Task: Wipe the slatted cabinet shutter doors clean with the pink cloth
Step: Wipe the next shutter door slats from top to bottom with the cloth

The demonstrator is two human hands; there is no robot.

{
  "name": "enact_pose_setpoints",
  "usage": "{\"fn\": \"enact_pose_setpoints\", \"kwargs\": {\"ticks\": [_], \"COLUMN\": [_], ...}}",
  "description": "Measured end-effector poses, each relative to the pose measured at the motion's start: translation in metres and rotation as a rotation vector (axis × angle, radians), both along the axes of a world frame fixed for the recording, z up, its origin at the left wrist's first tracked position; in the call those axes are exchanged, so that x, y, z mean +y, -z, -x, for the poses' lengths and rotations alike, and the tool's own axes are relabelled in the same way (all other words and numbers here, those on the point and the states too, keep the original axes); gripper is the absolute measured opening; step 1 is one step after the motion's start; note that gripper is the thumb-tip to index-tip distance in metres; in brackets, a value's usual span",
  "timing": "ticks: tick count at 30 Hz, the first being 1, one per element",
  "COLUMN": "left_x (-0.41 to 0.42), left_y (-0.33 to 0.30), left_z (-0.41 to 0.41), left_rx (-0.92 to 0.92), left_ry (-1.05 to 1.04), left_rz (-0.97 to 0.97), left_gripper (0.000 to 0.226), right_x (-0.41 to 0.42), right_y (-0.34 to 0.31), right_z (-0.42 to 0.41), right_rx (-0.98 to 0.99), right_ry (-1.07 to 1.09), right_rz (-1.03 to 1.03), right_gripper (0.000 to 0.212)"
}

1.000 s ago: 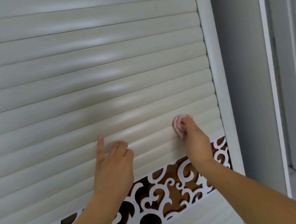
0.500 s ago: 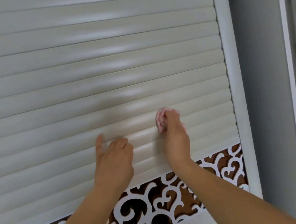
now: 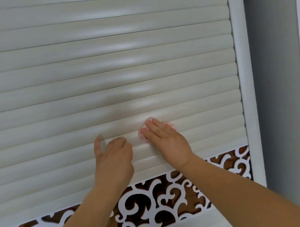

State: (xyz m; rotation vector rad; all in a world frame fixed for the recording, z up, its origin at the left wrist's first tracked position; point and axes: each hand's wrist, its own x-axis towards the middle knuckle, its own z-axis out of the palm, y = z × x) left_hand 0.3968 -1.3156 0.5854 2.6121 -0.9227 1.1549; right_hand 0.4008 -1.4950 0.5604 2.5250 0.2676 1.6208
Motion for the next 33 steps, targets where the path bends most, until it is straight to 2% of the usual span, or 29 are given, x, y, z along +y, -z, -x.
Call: {"fn": "enact_pose_setpoints", "kwargs": {"ticks": [3,6,12,19,27,31,32,33], "left_x": [0.005,0.008,0.008,0.014,0.035,0.054,0.062,0.066], "left_y": [0.006,0.013,0.023,0.036,0.066,0.083,0.089,0.093], "left_z": [-0.009,-0.020,-0.024,-0.016,-0.013,-0.012,-0.011,-0.010], "left_rx": [-0.033,-0.095,-0.092,0.005,0.068,0.104,0.126,0.148], "left_ry": [0.012,0.046,0.096,0.052,0.006,0.018,-0.002,-0.022], "left_rz": [-0.003,0.047,0.057,0.055,-0.002,0.032,0.037,0.049], "left_gripper": [0.032,0.035,0.039,0.027,0.024,0.033,0.032,0.031], "right_x": [0.018,0.032,0.034,0.035,0.038,0.042,0.047,0.053], "right_y": [-0.005,-0.010,-0.001,0.036,0.097,0.107,0.109,0.105], "right_z": [-0.008,-0.012,-0.013,-0.017,-0.004,0.012,0.017,0.027], "right_rx": [-0.028,-0.008,-0.043,-0.074,0.085,0.222,0.318,0.416], "right_ry": [-0.027,-0.021,-0.004,-0.055,-0.034,-0.111,-0.236,-0.426], "right_rz": [-0.128,-0.168,-0.066,0.085,0.168,0.016,-0.119,-0.367], "right_gripper": [0.052,0.056,0.053,0.050,0.054,0.054,0.049,0.036]}}
